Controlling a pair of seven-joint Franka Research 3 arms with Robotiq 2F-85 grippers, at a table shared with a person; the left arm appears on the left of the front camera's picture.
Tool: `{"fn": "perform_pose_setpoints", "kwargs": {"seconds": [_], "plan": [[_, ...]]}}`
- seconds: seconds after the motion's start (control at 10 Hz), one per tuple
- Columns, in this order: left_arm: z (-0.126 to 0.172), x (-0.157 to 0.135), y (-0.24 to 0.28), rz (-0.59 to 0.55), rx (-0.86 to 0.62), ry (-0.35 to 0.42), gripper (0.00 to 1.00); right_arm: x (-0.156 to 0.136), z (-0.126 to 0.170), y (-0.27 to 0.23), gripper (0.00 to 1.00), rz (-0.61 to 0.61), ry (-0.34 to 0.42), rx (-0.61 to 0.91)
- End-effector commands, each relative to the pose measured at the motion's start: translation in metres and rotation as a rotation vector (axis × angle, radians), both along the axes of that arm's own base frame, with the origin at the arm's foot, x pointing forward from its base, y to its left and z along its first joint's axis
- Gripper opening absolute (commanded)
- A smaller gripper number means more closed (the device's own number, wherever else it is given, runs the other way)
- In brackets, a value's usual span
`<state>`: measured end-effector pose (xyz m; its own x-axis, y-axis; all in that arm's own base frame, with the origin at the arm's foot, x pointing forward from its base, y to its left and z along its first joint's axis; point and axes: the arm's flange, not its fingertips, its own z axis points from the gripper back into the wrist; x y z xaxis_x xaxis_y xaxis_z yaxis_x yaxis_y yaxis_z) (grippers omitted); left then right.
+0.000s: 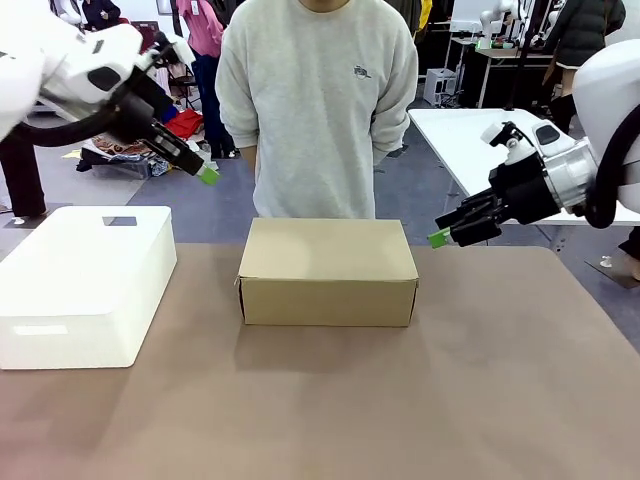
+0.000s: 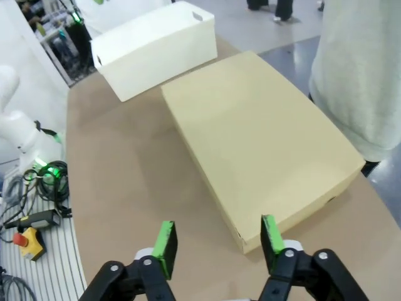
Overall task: Pack the shoes into the box.
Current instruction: Press down on the lid of the Shoes Box.
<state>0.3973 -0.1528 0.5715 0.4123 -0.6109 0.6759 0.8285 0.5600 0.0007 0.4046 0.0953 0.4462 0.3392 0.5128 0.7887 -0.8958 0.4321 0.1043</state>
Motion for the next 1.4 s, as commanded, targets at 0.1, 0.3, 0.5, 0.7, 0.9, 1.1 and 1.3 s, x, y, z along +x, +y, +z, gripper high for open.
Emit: {"fn": "perform_pose_setpoints", "kwargs": {"seconds": [0.1, 0.3, 0.5, 0.7, 0.9, 1.1, 1.3], "plan": [[-0.009, 0.036, -0.018, 0.027, 0.002, 0.031, 0.00, -0.023, 0.017, 0.009, 1.00, -0.058, -0.026, -0.088], [-0.021, 0.064, -0.030, 0.026, 0.004, 0.062, 0.00, -0.033, 0.026, 0.009, 1.00, -0.069, -0.067, -0.115], [-0.033, 0.081, -0.037, 0.029, 0.008, 0.101, 0.00, -0.042, 0.029, 0.012, 1.00, -0.093, -0.084, -0.164], [-0.040, 0.084, -0.039, 0.013, 0.034, 0.110, 0.00, -0.048, 0.030, 0.016, 1.00, -0.099, -0.123, -0.182], [-0.042, 0.081, -0.040, 0.039, 0.027, 0.102, 0.00, -0.033, 0.033, 0.008, 1.00, -0.065, -0.114, -0.142], [-0.042, 0.081, -0.040, 0.039, 0.027, 0.102, 0.00, -0.033, 0.033, 0.008, 1.00, -0.065, -0.114, -0.142], [-0.042, 0.081, -0.040, 0.039, 0.027, 0.102, 0.00, -0.033, 0.033, 0.008, 1.00, -0.065, -0.114, -0.142]]}}
